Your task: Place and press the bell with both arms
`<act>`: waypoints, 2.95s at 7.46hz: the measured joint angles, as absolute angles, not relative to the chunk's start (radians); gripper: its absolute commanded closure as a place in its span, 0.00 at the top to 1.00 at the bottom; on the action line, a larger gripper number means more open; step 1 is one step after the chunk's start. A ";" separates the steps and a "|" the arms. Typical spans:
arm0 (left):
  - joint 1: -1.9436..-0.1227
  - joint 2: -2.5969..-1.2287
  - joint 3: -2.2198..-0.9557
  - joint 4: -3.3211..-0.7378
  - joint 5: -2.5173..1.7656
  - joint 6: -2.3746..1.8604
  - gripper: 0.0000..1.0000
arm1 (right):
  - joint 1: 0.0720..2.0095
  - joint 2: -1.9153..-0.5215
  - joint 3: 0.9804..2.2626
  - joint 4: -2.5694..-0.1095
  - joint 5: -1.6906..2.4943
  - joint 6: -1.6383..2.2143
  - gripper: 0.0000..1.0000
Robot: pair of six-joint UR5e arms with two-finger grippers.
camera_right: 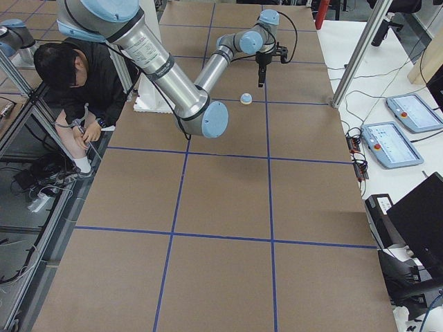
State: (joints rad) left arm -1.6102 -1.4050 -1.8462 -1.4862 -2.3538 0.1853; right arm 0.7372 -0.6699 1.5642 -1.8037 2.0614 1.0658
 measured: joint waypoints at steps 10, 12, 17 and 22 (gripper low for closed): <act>-1.681 -1.351 -1.884 -1.474 -2.407 0.184 1.00 | 0.553 -0.611 1.296 -1.581 1.955 1.137 0.00; -1.681 -1.351 -1.884 -1.474 -2.407 0.184 1.00 | 0.545 -0.615 1.296 -1.580 1.952 1.138 0.00; -1.681 -1.351 -1.884 -1.474 -2.407 0.184 1.00 | 0.539 -0.621 1.296 -1.580 1.949 1.138 0.00; -1.681 -1.348 -1.885 -1.475 -2.408 0.184 1.00 | 0.537 -0.619 1.292 -1.579 1.948 1.138 0.00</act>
